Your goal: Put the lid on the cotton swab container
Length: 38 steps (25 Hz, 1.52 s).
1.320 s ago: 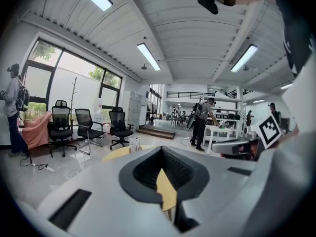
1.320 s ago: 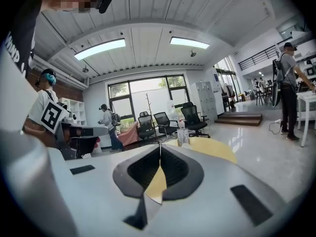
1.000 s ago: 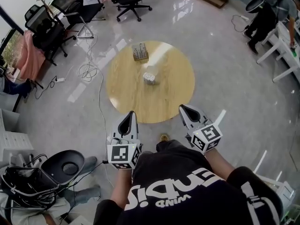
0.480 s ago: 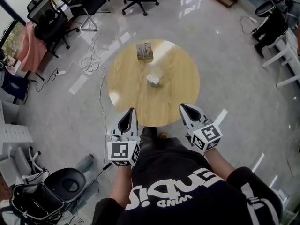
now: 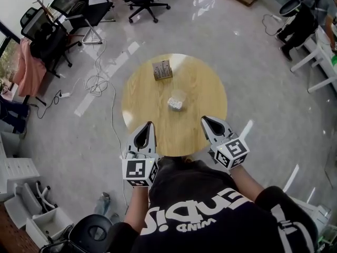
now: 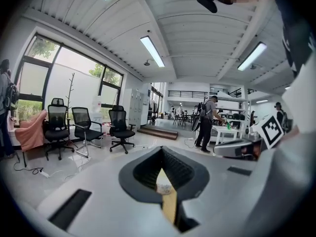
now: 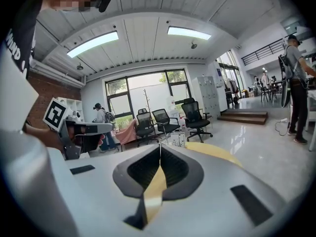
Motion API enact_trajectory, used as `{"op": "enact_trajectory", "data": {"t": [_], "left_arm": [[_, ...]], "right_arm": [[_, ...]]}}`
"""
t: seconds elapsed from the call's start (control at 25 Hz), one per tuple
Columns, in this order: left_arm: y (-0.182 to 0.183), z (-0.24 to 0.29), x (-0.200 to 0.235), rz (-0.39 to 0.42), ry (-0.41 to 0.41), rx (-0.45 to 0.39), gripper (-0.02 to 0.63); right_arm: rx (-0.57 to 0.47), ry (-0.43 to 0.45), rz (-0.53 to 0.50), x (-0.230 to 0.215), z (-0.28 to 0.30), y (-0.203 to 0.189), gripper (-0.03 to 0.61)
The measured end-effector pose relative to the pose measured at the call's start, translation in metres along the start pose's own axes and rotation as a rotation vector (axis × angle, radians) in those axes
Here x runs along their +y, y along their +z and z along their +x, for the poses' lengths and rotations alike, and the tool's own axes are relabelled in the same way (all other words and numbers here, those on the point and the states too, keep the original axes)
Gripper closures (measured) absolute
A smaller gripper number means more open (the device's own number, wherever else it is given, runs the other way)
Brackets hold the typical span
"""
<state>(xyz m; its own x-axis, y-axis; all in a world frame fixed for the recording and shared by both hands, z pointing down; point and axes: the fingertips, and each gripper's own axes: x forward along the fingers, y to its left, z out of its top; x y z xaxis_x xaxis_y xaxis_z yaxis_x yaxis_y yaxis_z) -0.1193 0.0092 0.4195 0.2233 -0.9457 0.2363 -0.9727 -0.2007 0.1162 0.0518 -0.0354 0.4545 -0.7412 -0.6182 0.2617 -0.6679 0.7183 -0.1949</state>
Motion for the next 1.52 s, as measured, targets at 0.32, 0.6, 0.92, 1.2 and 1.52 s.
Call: {"op": "enact_trajectory", "data": {"t": [0.32, 0.6, 0.92, 1.2, 1.52], "left_arm": [[0.012, 0.046, 0.035, 0.012, -0.089, 0.004, 0.604], [0.018, 0.071, 0.029, 0.021, -0.144, 0.02, 0.604], [0.019, 0.077, 0.025, 0.019, -0.121, 0.027, 0.604], [0.019, 0.081, 0.025, 0.026, -0.105, 0.036, 0.604], [0.02, 0.089, 0.026, 0.028, -0.09, 0.048, 0.604]], "right_arm": [[-0.021, -0.06, 0.001, -0.01, 0.044, 0.015, 0.575], [-0.047, -0.068, -0.001, -0.015, 0.048, 0.027, 0.575], [-0.056, -0.004, -0.012, -0.023, 0.056, 0.027, 0.574], [-0.007, 0.057, -0.014, -0.029, 0.072, 0.011, 0.383], [0.082, 0.119, -0.054, -0.036, 0.093, -0.021, 0.242]]}}
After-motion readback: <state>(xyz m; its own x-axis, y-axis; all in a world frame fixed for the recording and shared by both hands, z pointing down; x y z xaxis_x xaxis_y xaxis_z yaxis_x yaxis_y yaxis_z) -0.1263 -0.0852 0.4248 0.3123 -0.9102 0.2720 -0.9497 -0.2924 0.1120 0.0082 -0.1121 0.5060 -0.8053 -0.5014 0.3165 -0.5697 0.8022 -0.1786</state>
